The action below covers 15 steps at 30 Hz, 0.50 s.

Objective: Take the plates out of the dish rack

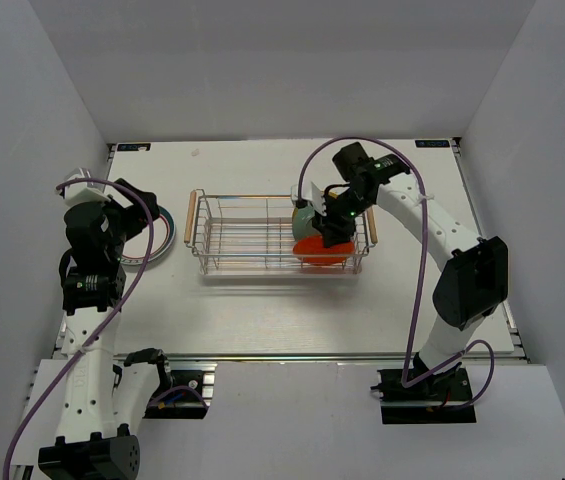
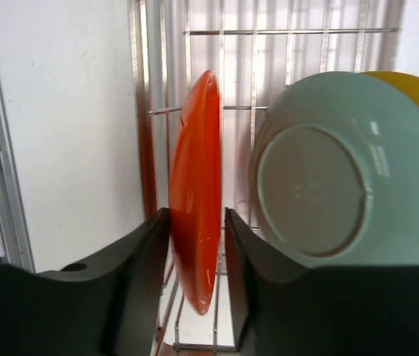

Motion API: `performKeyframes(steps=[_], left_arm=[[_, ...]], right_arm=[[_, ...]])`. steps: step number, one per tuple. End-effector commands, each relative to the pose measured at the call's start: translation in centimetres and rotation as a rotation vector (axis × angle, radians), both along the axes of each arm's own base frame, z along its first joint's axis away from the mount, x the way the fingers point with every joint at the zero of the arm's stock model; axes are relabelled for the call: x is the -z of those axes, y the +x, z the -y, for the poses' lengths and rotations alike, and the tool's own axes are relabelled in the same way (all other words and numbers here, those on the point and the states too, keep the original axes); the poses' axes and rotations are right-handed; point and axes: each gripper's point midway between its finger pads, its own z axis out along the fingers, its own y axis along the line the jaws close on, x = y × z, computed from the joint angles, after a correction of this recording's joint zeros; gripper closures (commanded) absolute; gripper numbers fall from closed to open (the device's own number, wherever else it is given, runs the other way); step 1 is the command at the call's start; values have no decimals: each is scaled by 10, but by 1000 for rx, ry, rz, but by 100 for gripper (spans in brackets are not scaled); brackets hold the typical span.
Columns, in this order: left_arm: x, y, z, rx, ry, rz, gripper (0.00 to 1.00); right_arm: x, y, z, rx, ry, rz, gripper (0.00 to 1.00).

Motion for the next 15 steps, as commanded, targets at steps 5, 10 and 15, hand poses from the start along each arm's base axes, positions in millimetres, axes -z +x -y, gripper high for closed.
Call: performKeyframes(steps=[5, 10, 15], left_arm=[[-3, 2, 0, 9, 11, 19, 2], [-3, 2, 0, 9, 10, 17, 2], [-4, 2, 0, 9, 11, 19, 2]], right_arm=[[-12, 24, -7, 81, 18, 55, 69], [-18, 20, -9, 71, 26, 48, 82], [-23, 17, -8, 50, 33, 52, 89]])
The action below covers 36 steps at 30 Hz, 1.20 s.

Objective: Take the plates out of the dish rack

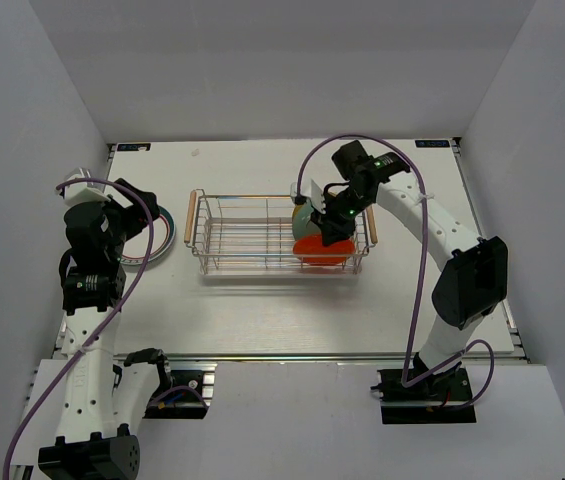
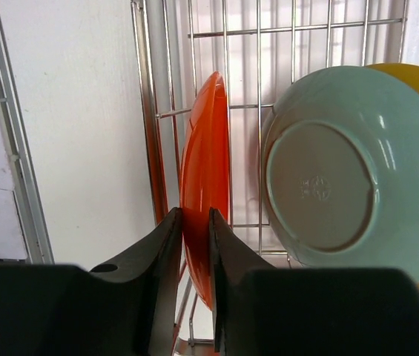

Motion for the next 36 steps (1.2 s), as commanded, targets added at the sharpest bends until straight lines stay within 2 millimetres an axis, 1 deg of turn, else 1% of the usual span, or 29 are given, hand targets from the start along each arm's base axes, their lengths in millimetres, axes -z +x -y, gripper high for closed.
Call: performKeyframes(steps=[1, 3, 4, 5, 6, 9, 10, 12, 13, 15, 19, 20, 21, 22, 25, 26, 27, 28, 29, 30, 31, 32, 33, 34, 35, 36], left_arm=[[-4, 1, 0, 9, 11, 19, 2], [-6, 1, 0, 9, 11, 20, 2], [-5, 0, 0, 9, 11, 17, 2], [-5, 0, 0, 9, 11, 20, 2], [-6, 0, 0, 9, 11, 24, 2], [-8, -1, 0, 8, 11, 30, 2], [-8, -1, 0, 9, 12, 27, 2], [-10, -1, 0, 9, 12, 30, 2], [-11, -2, 0, 7, 14, 29, 2], [-13, -3, -1, 3, 15, 34, 2], [-17, -4, 0, 6, 16, 48, 2], [-17, -4, 0, 7, 16, 49, 2], [-18, -5, 0, 8, 14, 49, 2], [-21, -6, 0, 4, 16, 55, 2], [-29, -10, 0, 1, 19, 76, 2], [-30, -11, 0, 1, 20, 80, 2], [-31, -12, 0, -1, 20, 83, 2], [-33, -14, 0, -1, 22, 93, 2], [-34, -15, 0, -1, 22, 96, 2], [-35, -16, 0, -2, 18, 101, 2], [-35, -17, 1, 1, 15, 103, 2], [-35, -16, 1, -2, 10, 104, 2], [-36, -16, 2, -2, 0, 107, 2], [-35, -15, 2, -2, -6, 109, 2], [-33, -14, 2, -1, -13, 104, 2], [-34, -13, 3, -4, -24, 114, 2]], right_arm=[[-17, 16, -7, -15, 34, 82, 94], [-22, 17, -6, -16, 36, 96, 95], [-25, 17, -6, -20, 37, 99, 99], [-27, 17, -6, -22, 38, 103, 100], [-34, 19, -8, -28, 48, 120, 100], [-44, 21, -7, -32, 54, 138, 100], [-51, 22, -9, -38, 64, 155, 100], [-58, 20, -9, -46, 72, 158, 100], [-67, 21, -10, -52, 84, 177, 100], [-78, 15, -12, -77, 109, 179, 100], [-119, 14, -17, -85, 182, 262, 100], [-128, 14, -16, -60, 202, 275, 100], [-139, 18, -18, -50, 225, 314, 100], [-145, 20, -18, -36, 237, 334, 100], [-170, 14, -17, -22, 292, 400, 100], [-174, 13, -16, -1, 304, 400, 100], [-183, 18, -18, 13, 328, 437, 100], [-194, 17, -13, 40, 342, 482, 100], [-188, 20, -12, 71, 335, 481, 100], [-189, 24, -10, 121, 338, 484, 100], [-192, 40, -4, 202, 331, 555, 100], [-208, 49, 1, 275, 349, 611, 100], [-198, 59, 7, 376, 336, 590, 100], [-213, 82, 22, 519, 333, 693, 100], [-214, 96, 35, 630, 316, 732, 100], [-203, 109, 50, 789, 291, 734, 100]])
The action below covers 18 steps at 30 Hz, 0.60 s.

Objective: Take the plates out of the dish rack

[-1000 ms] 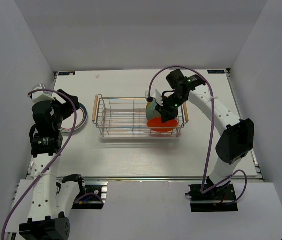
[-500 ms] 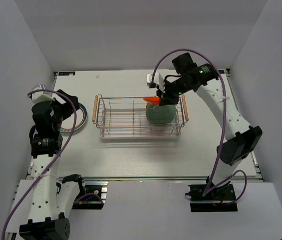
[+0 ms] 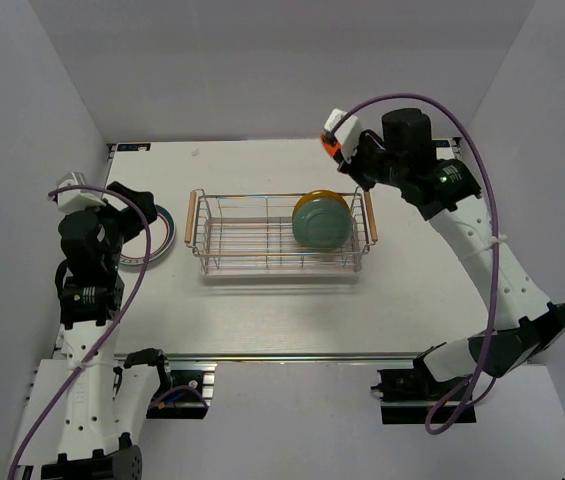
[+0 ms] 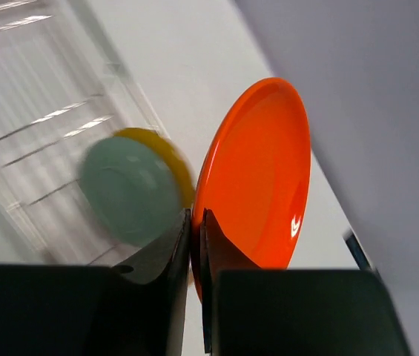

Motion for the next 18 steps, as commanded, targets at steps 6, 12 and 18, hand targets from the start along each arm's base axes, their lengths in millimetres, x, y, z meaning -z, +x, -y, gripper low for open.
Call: performKeyframes(steps=[6, 12, 18], left_arm=[[-4, 14, 1, -2, -51, 19, 2], [9, 24, 0, -5, -63, -11, 2], [24, 30, 7, 36, -78, -37, 2]], right_arm=[[21, 105, 118, 1035, 88, 104, 100], [111, 112, 178, 1312, -5, -129, 100], [190, 98, 210, 1415, -53, -343, 100]])
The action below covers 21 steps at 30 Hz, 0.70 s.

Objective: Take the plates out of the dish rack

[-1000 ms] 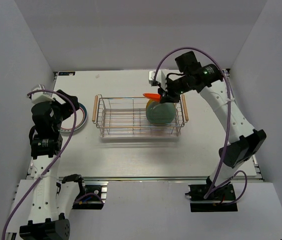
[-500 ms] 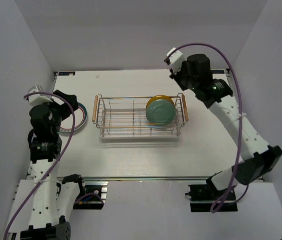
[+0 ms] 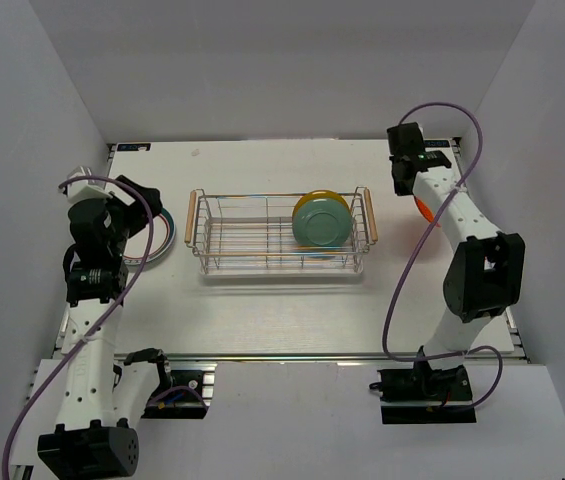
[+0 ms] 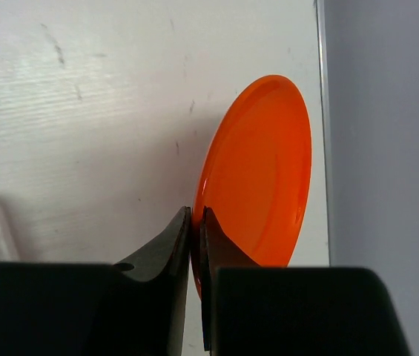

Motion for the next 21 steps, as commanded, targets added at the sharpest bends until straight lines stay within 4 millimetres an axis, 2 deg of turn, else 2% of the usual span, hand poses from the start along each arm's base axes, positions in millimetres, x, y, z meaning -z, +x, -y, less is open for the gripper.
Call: performKeyframes(steps=[1, 6, 8, 13, 17, 18, 19, 21], left_arm=[[3, 4, 3, 19, -10, 9, 2], [9, 3, -1, 6, 3, -12, 2], [9, 2, -2, -3, 4, -12, 2], [11, 1, -2, 1, 9, -3, 2], [13, 2, 0, 8, 1, 4, 2], [13, 2, 1, 11, 1, 5, 2], [14, 3, 1, 13, 0, 1, 2], [14, 3, -1, 5, 1, -4, 2]], right_arm=[[32, -11, 13, 124, 68, -55, 100], [93, -15, 18, 151, 153, -199, 100], [107, -16, 18, 161, 167, -230, 100], [121, -12, 12, 166, 262, -232, 100], [135, -10, 1, 134, 307, -277, 87], [134, -7, 1, 139, 315, -275, 85], [135, -7, -1, 138, 320, -280, 77], [136, -7, -4, 132, 333, -288, 72]])
